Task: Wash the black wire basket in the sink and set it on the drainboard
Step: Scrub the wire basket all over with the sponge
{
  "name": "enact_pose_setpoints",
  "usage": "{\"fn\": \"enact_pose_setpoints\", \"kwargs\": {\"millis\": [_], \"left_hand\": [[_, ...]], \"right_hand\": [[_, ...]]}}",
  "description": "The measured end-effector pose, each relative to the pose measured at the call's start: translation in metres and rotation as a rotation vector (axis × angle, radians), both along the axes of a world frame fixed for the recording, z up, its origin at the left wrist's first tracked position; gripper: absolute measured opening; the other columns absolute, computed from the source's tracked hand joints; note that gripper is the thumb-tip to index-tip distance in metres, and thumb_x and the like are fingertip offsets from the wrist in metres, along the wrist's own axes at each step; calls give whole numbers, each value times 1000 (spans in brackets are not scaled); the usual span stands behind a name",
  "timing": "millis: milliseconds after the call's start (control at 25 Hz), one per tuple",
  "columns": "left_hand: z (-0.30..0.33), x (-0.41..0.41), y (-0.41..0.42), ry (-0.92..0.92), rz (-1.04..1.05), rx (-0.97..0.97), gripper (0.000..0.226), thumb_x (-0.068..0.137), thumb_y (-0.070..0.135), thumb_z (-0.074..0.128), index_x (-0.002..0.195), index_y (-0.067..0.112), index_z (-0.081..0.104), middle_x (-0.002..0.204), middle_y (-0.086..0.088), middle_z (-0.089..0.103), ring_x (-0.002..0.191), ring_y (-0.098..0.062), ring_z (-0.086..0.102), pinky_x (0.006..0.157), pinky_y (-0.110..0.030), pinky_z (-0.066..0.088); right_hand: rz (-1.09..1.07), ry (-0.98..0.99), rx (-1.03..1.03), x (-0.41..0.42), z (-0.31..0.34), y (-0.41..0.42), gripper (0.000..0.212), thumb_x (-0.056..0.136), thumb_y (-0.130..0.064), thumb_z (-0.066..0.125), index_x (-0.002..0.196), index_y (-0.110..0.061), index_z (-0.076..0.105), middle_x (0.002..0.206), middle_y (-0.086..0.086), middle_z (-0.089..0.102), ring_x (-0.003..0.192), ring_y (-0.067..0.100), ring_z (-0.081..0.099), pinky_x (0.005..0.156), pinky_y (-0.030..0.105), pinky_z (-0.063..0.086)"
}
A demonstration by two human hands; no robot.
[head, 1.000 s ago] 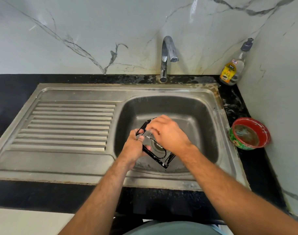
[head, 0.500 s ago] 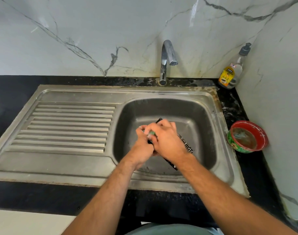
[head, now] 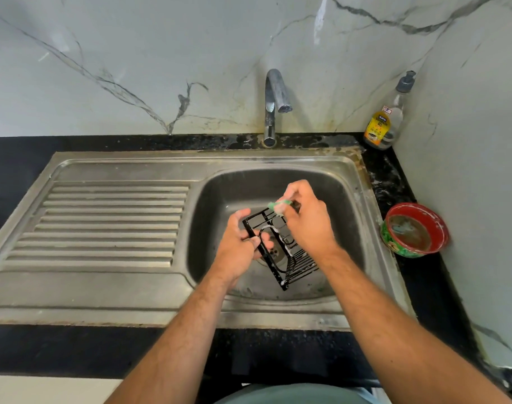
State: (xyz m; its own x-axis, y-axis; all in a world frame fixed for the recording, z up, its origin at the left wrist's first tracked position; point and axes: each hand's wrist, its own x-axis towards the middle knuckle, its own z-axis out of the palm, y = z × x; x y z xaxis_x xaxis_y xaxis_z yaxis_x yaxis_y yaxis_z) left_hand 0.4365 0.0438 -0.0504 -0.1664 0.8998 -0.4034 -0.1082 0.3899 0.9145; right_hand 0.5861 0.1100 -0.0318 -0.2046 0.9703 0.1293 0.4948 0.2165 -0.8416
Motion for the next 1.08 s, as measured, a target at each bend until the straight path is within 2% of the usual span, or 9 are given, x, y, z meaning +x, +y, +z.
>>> {"fn": "enact_pose_setpoints", "kwargs": {"millis": [240,320,440,600,720,800,880,1000,1080], "left_hand": [[-6,-15,-2,35,45,-21,57,99,-14,42,138,26,51,81,-8,72,82,-19,72,88,-41,61],[-7,-21,-2,44,80,-32,60,97,-16,41,137,27,52,78,-6,68,78,-20,69,86,-40,62],[-16,-34,0,42,141,-96,68,93,-17,38,141,29,52,81,-6,59,73,-18,63,86,-41,61],[-26,-44,4,-13,242,-194,63,91,-12,48,141,26,47,116,-12,62,82,-20,69,79,-38,61],[-27,-37,1,-9,209,-216,65,86,5,71,139,24,38,112,-10,64,77,-20,68,82,-43,61],[-28,-33,2,153,170,-288,91,64,37,92,132,30,31,112,-7,66,71,-15,72,85,-46,62],[-26,-32,4,314,187,-367,107,43,55,92,126,37,27,122,-8,61,67,-14,75,85,-43,62],[-23,-30,12,267,267,-400,104,44,47,86,128,32,27,123,-10,60,60,-13,74,79,-38,59],[-21,-28,17,215,317,-391,101,52,40,85,133,27,26,119,-10,61,64,-17,74,72,-35,58]], "right_hand": [[123,-131,212,-3,-11,-25,25,91,-2,61,95,-27,57,93,-18,58,91,6,58,76,24,51],[-85,-6,92,7,-18,-19,30,92,-1,62,95,-30,57,95,-11,67,79,5,63,69,24,54],[-390,27,-141,33,-39,-12,26,94,-2,61,102,-26,66,100,-7,71,82,9,67,81,31,59],[-227,137,-448,29,-60,-22,29,96,0,60,100,-26,73,99,-4,71,71,6,70,66,24,61],[-215,201,-453,13,-64,-30,30,95,1,62,107,-24,73,93,-10,69,73,8,72,70,15,57],[-255,301,-517,9,-65,-32,30,91,4,65,102,-22,74,92,-7,72,79,14,73,75,21,60],[-294,407,-548,4,-66,-36,31,88,5,68,93,-25,75,91,-1,75,84,18,75,79,26,61],[-363,508,-426,-2,-61,-38,26,85,-3,74,97,-25,77,92,-6,78,89,14,75,87,27,57],[-313,469,-356,-7,-49,-36,25,84,-8,77,102,-25,78,97,-11,77,93,3,72,90,18,53]]}}
